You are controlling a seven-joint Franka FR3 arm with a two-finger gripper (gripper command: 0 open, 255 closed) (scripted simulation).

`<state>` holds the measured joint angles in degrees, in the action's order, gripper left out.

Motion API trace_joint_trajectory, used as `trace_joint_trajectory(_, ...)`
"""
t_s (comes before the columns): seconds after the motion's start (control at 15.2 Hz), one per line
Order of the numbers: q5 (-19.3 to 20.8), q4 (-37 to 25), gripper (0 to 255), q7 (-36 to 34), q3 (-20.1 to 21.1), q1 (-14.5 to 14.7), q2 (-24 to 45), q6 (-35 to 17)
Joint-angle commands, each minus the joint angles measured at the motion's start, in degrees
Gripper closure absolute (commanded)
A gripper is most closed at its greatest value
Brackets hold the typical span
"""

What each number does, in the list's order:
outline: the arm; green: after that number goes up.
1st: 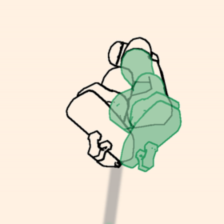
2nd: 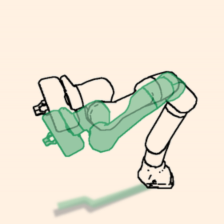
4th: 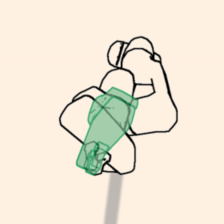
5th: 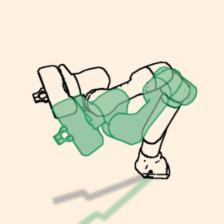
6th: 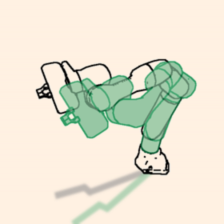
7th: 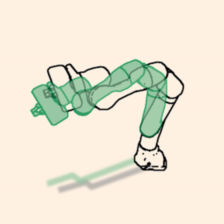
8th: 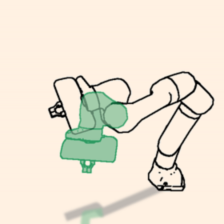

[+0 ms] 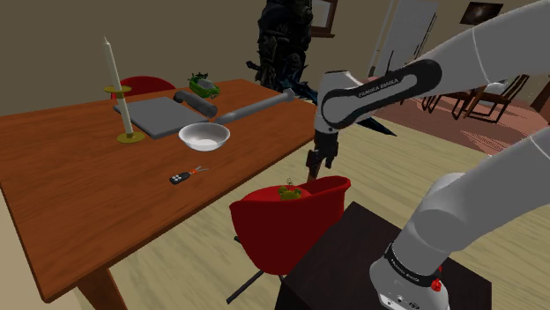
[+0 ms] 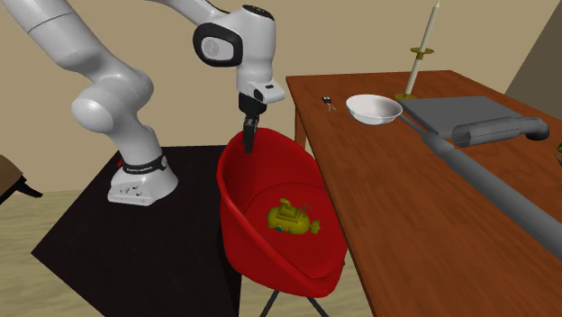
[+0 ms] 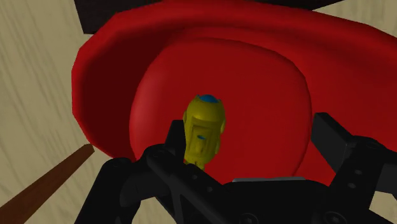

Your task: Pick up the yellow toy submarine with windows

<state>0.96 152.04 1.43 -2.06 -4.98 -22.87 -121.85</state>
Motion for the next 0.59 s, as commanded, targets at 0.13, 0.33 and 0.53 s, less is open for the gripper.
trace_joint_trajectory(0.13, -0.1, 0.0, 0, 1.3, -1.2, -0.6, 8.4, -10.6)
trace_joint_trajectory(0.33, -0.9, -1.6, 0, 2.6, -2.1, -0.9, 15.5, -17.5)
trace_joint_trajectory(0.53, -2.4, -4.1, 0, 4.5, -2.8, -1.1, 22.8, -23.7)
